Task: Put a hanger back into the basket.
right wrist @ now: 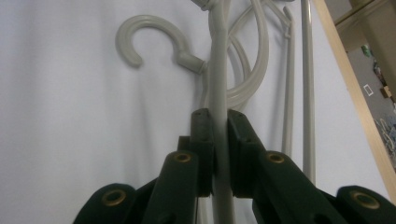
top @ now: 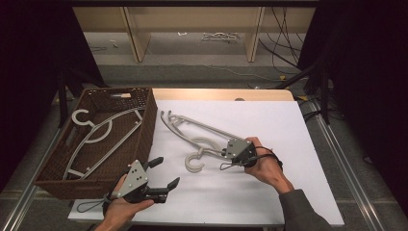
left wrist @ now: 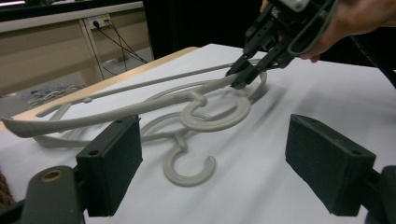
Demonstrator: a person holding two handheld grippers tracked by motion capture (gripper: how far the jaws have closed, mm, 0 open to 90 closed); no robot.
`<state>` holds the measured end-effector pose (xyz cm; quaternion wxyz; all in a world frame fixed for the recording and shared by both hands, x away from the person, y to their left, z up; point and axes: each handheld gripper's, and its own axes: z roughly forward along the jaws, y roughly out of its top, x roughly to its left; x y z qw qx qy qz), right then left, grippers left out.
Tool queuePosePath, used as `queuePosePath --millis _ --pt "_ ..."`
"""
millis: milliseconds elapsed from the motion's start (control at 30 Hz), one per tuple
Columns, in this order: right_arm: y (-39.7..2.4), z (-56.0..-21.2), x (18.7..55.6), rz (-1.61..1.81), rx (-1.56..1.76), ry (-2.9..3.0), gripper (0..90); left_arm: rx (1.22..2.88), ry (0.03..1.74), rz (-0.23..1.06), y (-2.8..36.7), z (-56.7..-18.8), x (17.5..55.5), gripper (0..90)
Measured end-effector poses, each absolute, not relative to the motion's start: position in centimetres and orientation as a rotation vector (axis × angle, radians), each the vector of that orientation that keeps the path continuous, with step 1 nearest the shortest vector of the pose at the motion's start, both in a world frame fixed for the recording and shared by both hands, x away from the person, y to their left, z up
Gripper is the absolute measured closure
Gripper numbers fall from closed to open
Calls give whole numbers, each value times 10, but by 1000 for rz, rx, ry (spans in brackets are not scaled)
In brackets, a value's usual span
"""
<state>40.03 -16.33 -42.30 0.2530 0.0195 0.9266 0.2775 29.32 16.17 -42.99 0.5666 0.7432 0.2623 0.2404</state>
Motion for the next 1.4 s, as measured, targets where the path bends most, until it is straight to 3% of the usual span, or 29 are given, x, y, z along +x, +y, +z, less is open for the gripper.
queuePosePath --millis 133,467,600,867,1400 --pt "-172 -415 390 766 72 2511 828 1766 595 607 159 -417 299 188" --pt "-192 -405 362 780 65 2512 828 2029 480 653 135 -386 317 216" --pt "-198 -402 352 787 59 2509 828 2119 380 648 118 -381 325 289" --pt "-202 -398 336 827 53 2517 828 2219 295 618 92 -388 340 320" --pt "-191 -395 325 864 -12 2561 828 2310 216 600 79 -402 349 351"
